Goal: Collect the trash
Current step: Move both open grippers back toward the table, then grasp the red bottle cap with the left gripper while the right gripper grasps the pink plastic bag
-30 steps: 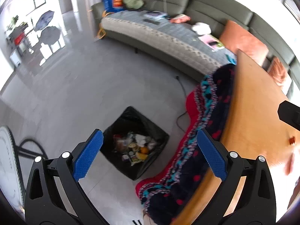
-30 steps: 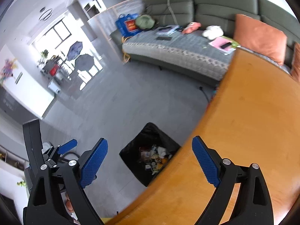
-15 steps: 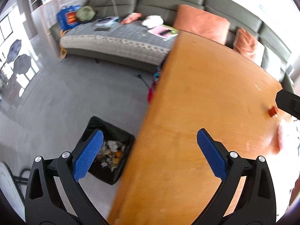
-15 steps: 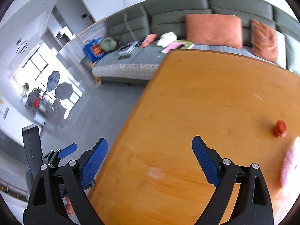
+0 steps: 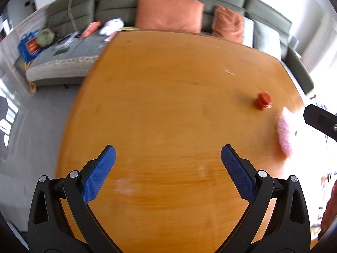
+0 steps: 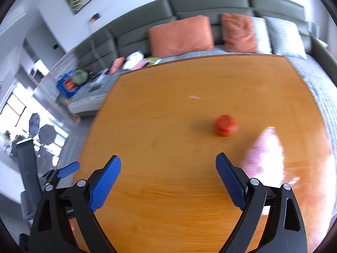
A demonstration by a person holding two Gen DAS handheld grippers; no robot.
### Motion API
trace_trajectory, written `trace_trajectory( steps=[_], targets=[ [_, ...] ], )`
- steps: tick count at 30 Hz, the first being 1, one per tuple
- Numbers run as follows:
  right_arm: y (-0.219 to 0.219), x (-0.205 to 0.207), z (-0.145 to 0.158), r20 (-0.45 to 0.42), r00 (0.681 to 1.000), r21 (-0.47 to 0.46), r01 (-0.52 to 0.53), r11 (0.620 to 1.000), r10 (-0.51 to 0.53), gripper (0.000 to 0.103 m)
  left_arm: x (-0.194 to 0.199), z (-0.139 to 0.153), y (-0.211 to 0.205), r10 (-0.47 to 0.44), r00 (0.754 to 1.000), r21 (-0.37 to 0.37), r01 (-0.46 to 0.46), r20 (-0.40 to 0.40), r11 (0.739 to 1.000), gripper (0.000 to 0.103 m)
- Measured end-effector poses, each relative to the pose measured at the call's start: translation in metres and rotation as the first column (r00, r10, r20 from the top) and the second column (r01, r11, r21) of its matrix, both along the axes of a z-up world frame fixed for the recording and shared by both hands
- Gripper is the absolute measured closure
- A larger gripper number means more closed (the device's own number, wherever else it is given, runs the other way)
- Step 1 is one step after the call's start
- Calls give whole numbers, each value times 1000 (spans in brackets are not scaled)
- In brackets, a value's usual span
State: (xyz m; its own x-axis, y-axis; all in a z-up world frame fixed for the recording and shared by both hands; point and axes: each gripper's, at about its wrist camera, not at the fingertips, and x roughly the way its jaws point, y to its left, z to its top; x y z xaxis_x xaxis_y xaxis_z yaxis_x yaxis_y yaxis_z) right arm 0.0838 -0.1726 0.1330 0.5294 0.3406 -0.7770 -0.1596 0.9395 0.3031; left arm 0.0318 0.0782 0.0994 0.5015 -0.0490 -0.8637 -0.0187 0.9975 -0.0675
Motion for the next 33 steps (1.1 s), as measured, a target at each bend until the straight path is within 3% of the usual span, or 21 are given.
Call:
trace_trajectory(
  steps=[7,14,17,18,21,25,29,33],
  targets=[
    [-59,26,-45,-60,991,-142,111,984,-120,12,28,-6,-60,-76,997,20,77,-32,997,6],
    [-68,42,-91,-143,985,-175,69,982,-95,12,44,-13,-94,-117,992,56,119,-46,991,6],
    [-62,40,-96,-161,984,-167,50,985,-77,12,53,-18,-105,-124,990,57,128,-67,990,6],
    [-62,40,-97,-159,984,-171,49,984,-77,15,55,-19,-109,-129,989,62,134,-69,989,6],
    [-66,42,-101,-154,985,-188,44,981,-73,39,62,-22,-119,-139,987,71,145,-79,987,6],
    [-82,43,-92,-125,989,-125,62,990,-78,66,73,-27,-131,-154,984,62,161,-94,985,6],
    [-106,41,-83,-88,982,-87,157,984,-165,68,88,-31,-151,-195,977,59,200,-87,978,6],
    [-127,37,-79,-94,975,-50,200,979,-204,68,104,-38,-177,-269,963,36,270,-31,962,6]
  ],
)
